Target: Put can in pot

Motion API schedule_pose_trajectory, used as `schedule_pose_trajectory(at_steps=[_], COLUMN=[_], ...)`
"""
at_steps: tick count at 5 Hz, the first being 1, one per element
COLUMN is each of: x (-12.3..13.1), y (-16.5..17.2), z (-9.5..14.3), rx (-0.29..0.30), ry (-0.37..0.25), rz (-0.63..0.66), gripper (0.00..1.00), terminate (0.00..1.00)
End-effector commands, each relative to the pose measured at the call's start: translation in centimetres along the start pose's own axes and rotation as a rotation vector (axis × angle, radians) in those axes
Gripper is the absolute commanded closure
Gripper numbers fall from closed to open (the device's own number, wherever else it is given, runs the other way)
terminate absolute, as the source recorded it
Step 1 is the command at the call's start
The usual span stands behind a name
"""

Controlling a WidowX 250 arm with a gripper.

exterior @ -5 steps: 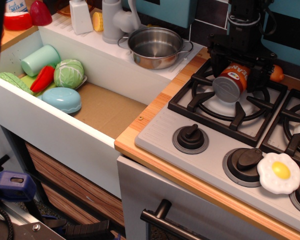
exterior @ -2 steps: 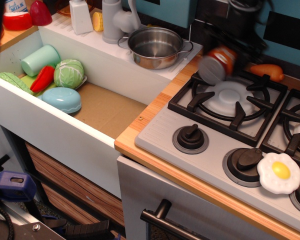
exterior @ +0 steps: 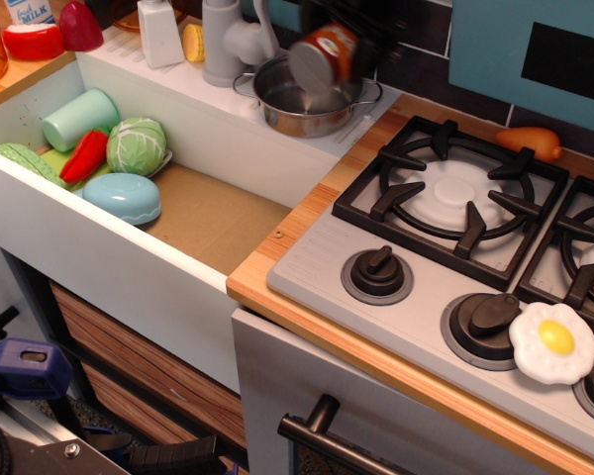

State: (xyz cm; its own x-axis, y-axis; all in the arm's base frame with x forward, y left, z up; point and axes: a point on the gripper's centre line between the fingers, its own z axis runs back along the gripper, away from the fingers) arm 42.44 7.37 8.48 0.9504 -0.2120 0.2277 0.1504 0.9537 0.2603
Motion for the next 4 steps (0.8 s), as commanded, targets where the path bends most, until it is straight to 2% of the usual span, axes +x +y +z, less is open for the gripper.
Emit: schedule_pose_trajectory(at_steps=[1,2,4], x=[2.9,3.54,3.54], y=[3.8,3.73,3.73], z=[-0.02,-0.56,-0.56], rx=[0.056,0.034,0.034], ry=[-0.157,-0.211,-0.211], rz=[-0.057,-0.102,-0.102], gripper=[1.0,0.0,0.0], terminate=[0.0,0.0,0.0])
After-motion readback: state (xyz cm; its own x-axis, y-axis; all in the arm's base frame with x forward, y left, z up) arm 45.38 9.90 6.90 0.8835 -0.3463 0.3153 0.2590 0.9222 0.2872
